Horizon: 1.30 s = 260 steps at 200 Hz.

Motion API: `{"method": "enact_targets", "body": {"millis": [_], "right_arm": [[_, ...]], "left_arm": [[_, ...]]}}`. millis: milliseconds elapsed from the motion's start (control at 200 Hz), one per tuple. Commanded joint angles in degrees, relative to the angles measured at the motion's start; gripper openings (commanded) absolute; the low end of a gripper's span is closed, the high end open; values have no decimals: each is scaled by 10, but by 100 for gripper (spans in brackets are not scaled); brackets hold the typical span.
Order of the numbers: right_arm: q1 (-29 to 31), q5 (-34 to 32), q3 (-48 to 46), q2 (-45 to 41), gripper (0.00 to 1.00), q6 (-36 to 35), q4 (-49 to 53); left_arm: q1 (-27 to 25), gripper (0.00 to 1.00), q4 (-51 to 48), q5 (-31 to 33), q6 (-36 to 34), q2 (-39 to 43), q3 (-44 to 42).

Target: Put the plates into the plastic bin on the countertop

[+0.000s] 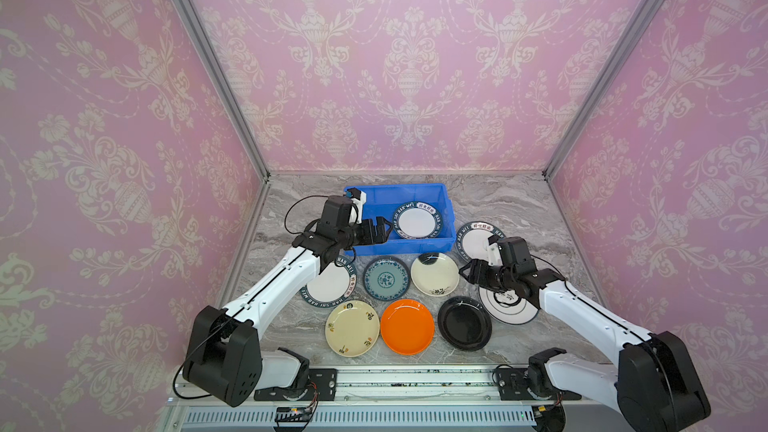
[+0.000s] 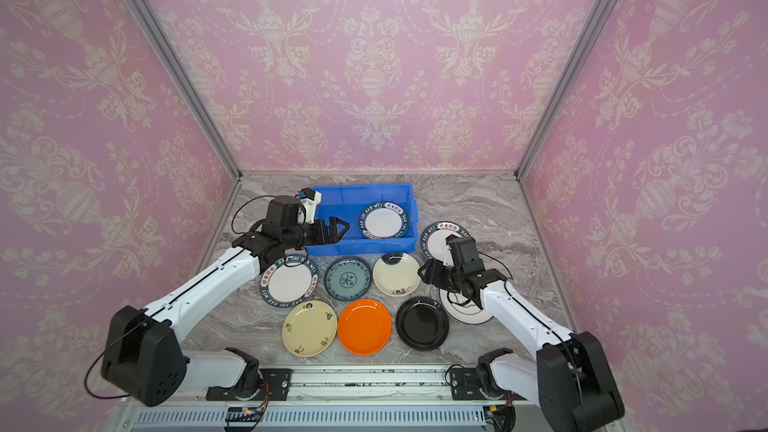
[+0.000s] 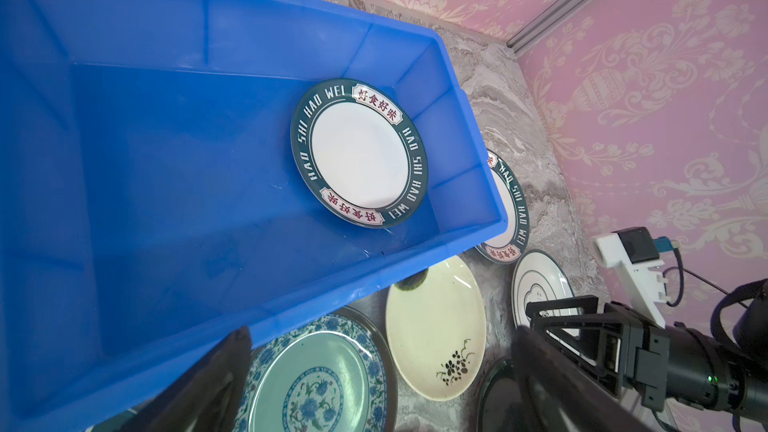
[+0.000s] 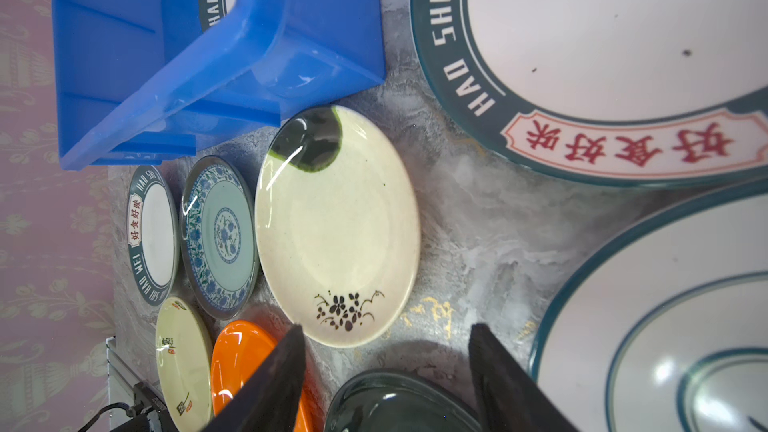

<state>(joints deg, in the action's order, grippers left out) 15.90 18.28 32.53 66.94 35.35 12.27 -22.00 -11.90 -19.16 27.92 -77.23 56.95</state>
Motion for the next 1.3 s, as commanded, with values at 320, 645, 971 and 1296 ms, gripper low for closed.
{"method": "enact_targets", "body": {"millis": [320,645,971,1296], "right_arm": [[5,23,-24,75,44,50,-113],[5,37,-17,126,41,43,-131],[5,52,-23,157,35,56,-171],[5,60,-30,179,32,64,-196]], "left_arm": [[-4,97,2,-12,-10,-11,9],[-4,97,26,-15,-3,-23,12],[-3,96,21,-8,-9,-29,15],[0,96,22,-8,-8,-32,12]]}}
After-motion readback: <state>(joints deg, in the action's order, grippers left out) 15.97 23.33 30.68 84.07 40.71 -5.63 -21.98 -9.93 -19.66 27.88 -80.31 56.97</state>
